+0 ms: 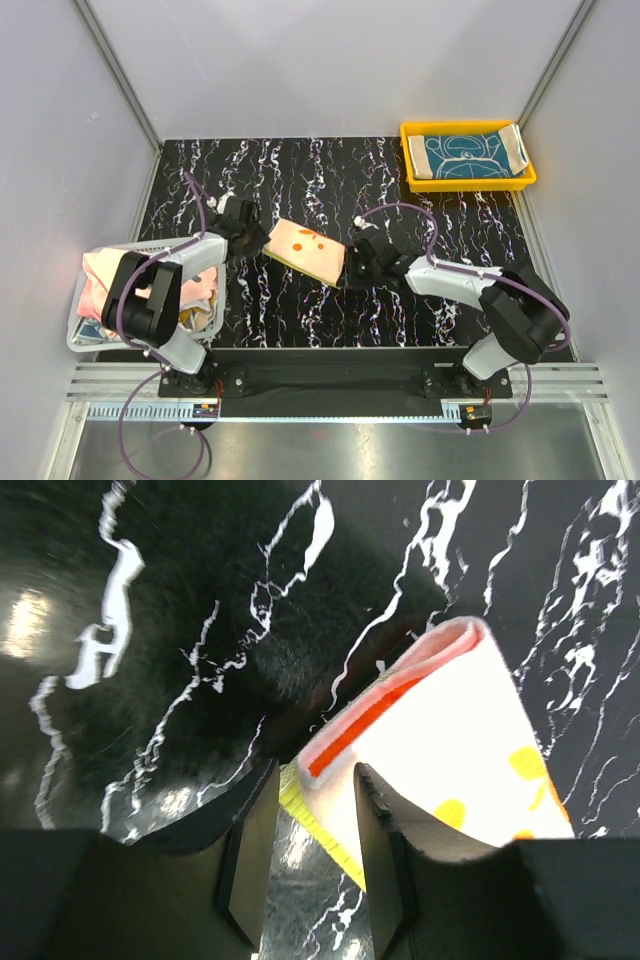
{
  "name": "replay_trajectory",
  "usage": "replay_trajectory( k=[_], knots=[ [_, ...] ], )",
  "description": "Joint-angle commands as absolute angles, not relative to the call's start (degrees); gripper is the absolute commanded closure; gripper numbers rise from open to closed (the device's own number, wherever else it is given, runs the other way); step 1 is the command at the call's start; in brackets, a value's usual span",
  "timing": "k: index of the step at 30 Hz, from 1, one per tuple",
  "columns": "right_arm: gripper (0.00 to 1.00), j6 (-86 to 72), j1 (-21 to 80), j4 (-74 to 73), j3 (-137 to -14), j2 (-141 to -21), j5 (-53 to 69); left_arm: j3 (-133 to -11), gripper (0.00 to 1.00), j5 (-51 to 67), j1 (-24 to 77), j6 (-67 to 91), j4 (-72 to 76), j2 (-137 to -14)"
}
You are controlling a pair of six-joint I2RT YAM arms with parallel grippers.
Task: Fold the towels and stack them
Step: Fold the towel
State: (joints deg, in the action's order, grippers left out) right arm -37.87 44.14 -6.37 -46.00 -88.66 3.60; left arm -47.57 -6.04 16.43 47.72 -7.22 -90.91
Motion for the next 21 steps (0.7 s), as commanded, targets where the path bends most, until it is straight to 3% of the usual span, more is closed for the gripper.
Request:
replay_trajectory(
  k=[1, 7, 12, 21],
  knots=[
    [0.65, -39.46, 44.65, -8.41, -46.49, -82.64, -1.65, -52.47, 0.60, -11.33, 17.05, 44.83, -11.24, -84.12],
    [0.53, -43.58, 44.30, -12.30, -45.80, -77.79, -11.76, -56.86, 0.70, -11.78, 25.30, 42.45, -14.59, -83.05],
    [0.48, -48.85, 41.84, -10.73, -45.27, -78.48, -13.71, -58.71, 0.78, -5.03, 32.16, 42.28, -8.81, -88.49],
    [0.44, -53.70, 39.73, -3.27, -43.24, -84.19, -12.14, -57.75, 0.81, 3.07, 37.97, 43.07, -0.18, -100.10]
  ],
)
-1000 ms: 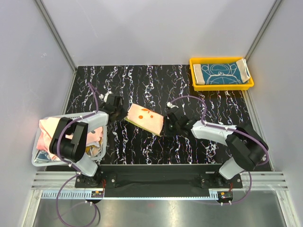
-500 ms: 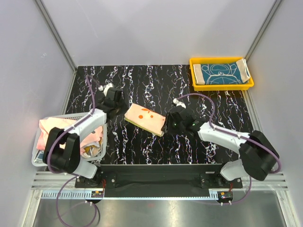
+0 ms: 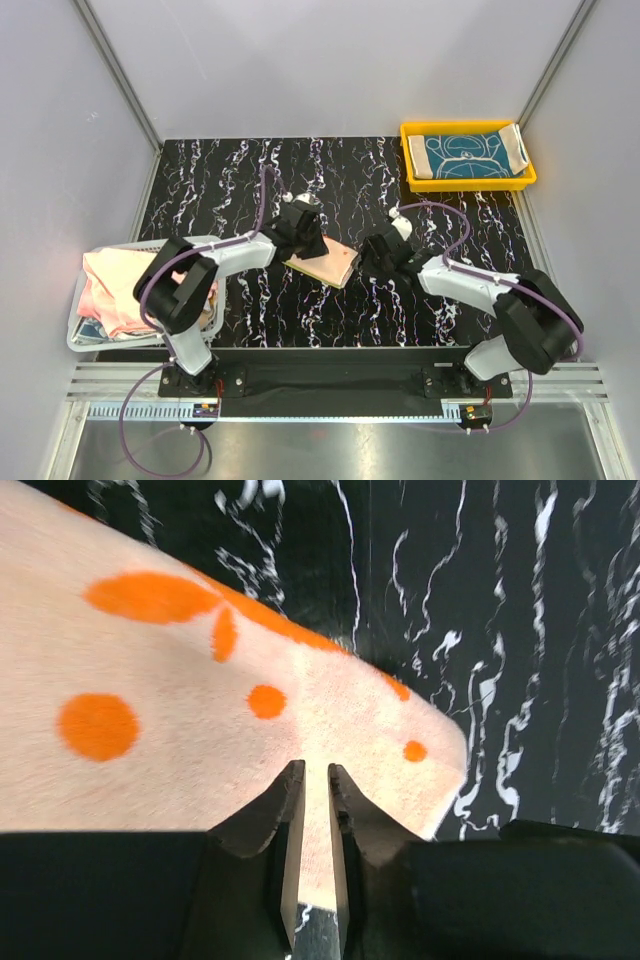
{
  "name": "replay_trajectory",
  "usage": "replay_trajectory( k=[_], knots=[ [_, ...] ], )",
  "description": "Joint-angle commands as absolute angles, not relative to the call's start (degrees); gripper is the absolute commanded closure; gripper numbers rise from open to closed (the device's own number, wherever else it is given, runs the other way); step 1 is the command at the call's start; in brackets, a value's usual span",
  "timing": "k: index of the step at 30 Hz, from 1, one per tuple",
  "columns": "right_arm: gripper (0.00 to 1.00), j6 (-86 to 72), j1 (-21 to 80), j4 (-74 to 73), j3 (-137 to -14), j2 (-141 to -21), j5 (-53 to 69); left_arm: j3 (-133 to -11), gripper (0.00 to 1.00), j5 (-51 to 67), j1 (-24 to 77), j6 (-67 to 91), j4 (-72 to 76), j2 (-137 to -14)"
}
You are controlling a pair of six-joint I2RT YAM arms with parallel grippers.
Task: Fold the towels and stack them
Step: Fold the towel
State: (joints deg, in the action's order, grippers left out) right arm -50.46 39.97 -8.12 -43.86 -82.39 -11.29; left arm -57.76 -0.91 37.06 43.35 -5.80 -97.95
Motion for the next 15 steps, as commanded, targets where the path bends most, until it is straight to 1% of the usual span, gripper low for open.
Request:
replay_trajectory(
  k=[1, 8, 9, 12, 15],
  knots=[
    [0.44, -54.14, 39.73, -2.29, -42.89, -85.59, -11.87, -57.57, 0.81, 3.34, 38.32, 43.33, 1.22, -100.80],
    [0.42, -56.60, 39.81, 4.48, -40.70, -90.00, -11.25, -55.37, 0.83, 1.14, 39.11, 44.91, 0.18, -104.32],
    [0.44, -57.21, 39.81, 5.35, -40.26, -90.26, -11.42, -55.11, 0.84, 0.36, 39.11, 45.43, 0.18, -104.41],
    [0.44, -58.18, 39.81, 7.81, -37.89, -89.48, -11.86, -54.67, 0.84, 0.18, 39.20, 45.70, -0.96, -105.20],
    [0.45, -58.45, 39.99, 8.17, -35.25, -85.79, -13.53, -54.58, 0.85, 0.18, 39.46, 45.79, -1.32, -105.56]
  ],
)
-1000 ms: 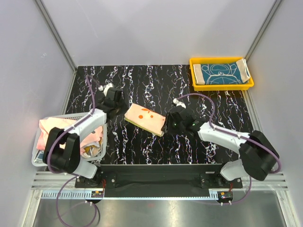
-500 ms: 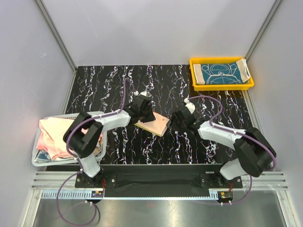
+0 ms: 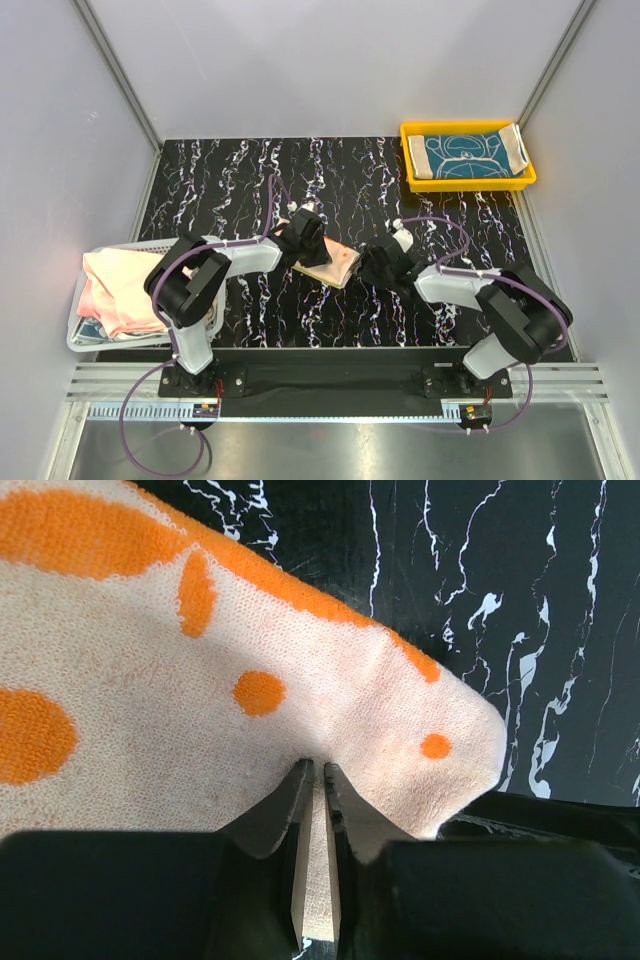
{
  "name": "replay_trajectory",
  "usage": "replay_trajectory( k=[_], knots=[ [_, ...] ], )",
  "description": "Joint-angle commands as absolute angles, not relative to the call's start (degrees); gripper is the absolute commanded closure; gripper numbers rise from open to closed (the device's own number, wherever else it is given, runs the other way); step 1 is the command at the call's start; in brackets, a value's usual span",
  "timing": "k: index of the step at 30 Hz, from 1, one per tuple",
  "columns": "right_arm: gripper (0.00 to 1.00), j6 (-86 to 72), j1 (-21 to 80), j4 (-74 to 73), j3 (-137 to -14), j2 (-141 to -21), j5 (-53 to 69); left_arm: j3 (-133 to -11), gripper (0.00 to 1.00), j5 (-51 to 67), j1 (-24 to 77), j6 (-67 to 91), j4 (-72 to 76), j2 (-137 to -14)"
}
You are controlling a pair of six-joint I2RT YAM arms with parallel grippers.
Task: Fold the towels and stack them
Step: Fold the towel, then neatly place the folded towel into the bin
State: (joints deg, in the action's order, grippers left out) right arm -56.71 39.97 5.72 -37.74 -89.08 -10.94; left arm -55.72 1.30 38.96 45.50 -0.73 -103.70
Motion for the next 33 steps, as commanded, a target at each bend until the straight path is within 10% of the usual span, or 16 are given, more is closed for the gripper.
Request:
replay_trajectory(
  k=[1, 33],
  knots=[
    [0.44, -58.62, 40.16, 8.17, -33.68, -83.08, -13.97, -54.67, 0.85, 0.26, 39.46, 45.79, -1.41, -105.56],
    [0.33, -59.15, 42.10, 15.22, -36.37, -90.16, -13.89, -54.75, 0.85, -2.02, 40.25, 46.58, -1.93, -105.73]
  ],
)
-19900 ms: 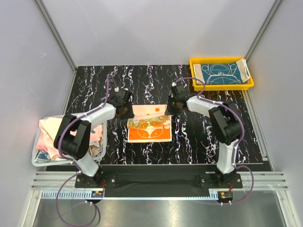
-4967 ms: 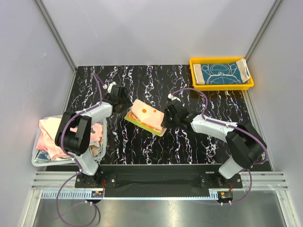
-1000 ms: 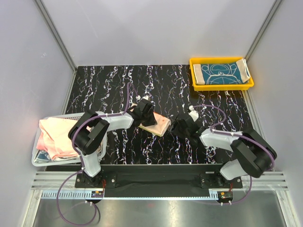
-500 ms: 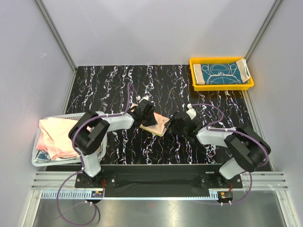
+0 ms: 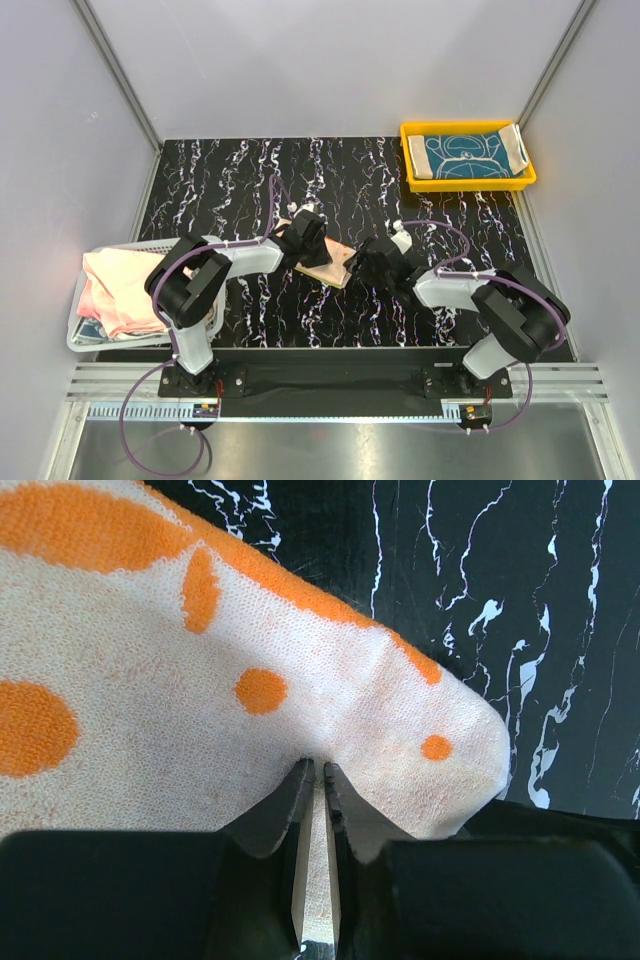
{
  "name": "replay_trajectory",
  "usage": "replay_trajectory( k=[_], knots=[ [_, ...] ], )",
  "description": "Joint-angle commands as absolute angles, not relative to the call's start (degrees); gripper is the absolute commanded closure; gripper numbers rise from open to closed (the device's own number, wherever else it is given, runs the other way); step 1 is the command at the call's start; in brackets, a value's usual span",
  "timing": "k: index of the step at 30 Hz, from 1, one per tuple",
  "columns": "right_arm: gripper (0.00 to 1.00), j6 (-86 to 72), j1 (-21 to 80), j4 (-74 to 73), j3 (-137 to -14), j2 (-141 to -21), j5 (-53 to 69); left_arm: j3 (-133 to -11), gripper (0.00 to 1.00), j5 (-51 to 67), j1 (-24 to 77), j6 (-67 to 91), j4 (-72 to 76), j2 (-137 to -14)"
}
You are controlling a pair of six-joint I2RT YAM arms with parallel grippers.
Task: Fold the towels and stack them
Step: Neatly place the folded towel into the bin
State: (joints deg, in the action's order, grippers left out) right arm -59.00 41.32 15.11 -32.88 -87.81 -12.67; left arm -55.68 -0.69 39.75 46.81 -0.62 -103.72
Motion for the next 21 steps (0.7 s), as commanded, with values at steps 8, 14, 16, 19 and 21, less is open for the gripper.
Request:
replay_trajectory(
  k=[8, 14, 16, 19, 21],
  knots=[
    [0.48, -61.08, 42.63, 10.20, -38.59, -93.87, -14.06, -54.67, 0.85, -1.58, 40.34, 46.93, -2.02, -105.38],
    [0.48, -62.23, 43.33, 8.26, -38.58, -96.41, -13.71, -54.49, 0.84, -1.41, 40.34, 46.93, -1.85, -104.50],
    [0.48, -61.88, 43.33, 8.09, -40.16, -98.43, -13.27, -54.49, 0.84, -1.23, 40.25, 46.93, -1.85, -104.41],
    [0.50, -61.52, 43.33, 7.65, -41.48, -100.19, -13.18, -54.58, 0.84, -0.88, 40.25, 47.11, -2.02, -104.41],
    [0.51, -62.14, 43.33, 7.47, -40.87, -100.20, -13.88, -54.49, 0.84, -0.62, 40.25, 47.02, -2.02, -104.33]
  ],
)
